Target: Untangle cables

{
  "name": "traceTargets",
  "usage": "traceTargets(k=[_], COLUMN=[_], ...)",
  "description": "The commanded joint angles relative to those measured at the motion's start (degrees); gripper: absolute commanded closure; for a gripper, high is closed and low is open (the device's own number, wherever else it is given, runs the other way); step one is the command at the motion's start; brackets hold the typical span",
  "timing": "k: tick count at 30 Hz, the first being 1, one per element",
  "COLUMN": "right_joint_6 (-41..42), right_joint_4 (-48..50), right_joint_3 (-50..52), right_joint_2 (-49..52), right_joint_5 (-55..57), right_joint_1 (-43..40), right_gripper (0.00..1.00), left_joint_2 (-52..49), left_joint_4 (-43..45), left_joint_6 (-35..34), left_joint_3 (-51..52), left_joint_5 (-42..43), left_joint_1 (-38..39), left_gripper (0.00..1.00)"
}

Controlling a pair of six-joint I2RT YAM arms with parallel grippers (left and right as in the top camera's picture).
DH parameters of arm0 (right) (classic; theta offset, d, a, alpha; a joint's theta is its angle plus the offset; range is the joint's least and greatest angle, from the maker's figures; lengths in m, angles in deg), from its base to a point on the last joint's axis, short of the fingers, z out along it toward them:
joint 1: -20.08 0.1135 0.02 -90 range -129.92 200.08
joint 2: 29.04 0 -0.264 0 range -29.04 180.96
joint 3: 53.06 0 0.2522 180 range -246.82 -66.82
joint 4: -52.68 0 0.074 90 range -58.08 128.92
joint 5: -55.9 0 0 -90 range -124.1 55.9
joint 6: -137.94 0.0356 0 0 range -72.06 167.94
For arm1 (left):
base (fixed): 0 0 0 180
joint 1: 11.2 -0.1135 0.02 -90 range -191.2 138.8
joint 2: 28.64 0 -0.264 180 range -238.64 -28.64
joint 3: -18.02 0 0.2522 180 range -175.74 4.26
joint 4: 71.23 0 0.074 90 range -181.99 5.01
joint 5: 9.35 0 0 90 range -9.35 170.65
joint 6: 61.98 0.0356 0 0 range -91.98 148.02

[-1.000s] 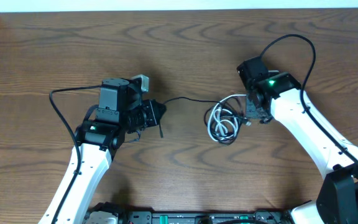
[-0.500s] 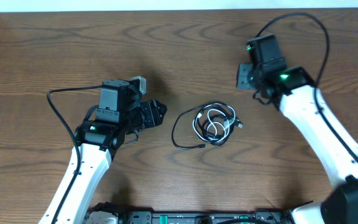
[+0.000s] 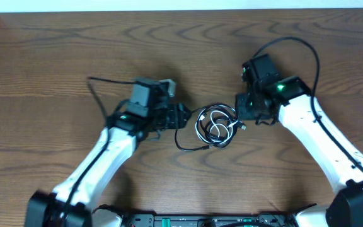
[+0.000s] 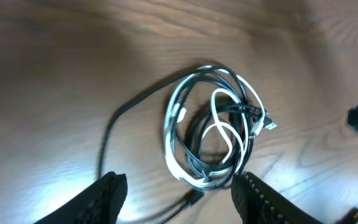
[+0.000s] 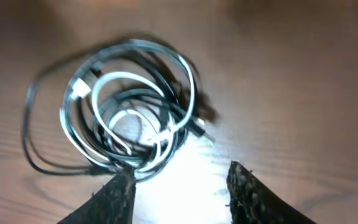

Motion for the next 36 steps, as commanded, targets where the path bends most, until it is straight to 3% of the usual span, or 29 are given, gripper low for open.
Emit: traceTargets(k=[1, 7, 19, 21, 25, 31, 36], right_joint_6=[-0.5, -0.5, -0.5, -0.5, -0.5, -0.5, -0.5], right_joint_4=[-0.3, -0.7, -0.8, -1.1, -1.2, -1.9, -0.7], right_joint_3=[1.2, 1.2, 1.2, 1.2, 1.2, 1.2, 1.2], right_joint_2=[0.3, 0.3, 0.3, 0.3, 0.3, 0.3, 0.3], right_joint_5=[-0.5, -0.5, -0.5, -0.5, -0.5, -0.5, -4.3], right_joint_1=[0.1, 0.1, 0.1, 0.1, 0.1, 0.1, 0.1], right_gripper=[0.57, 0.54, 0.54, 0.54, 0.53, 0.43, 0.36], left_joint_2=[-4.5, -12.9, -21.2, -21.3, -20.8, -13.8, -2.6], left_joint_4=[3.1, 9.3, 11.4, 11.7, 13.7, 12.3, 13.3], left_joint_6=[1.0, 1.0, 0.9, 1.0, 0.5, -0.6, -6.2], left_joint_3=[-0.2, -0.2, -0.2, -0.2, -0.2, -1.8, -3.8], left_joint_5=[0.5, -2.3, -4.7, -4.7, -2.8, -0.3, 4.6], left_joint_1=[2.4, 5.0, 10.4, 11.0, 11.7, 10.9, 10.7], left_gripper=[0.41, 0.34, 0.34, 0.49, 0.91, 0.92, 0.93])
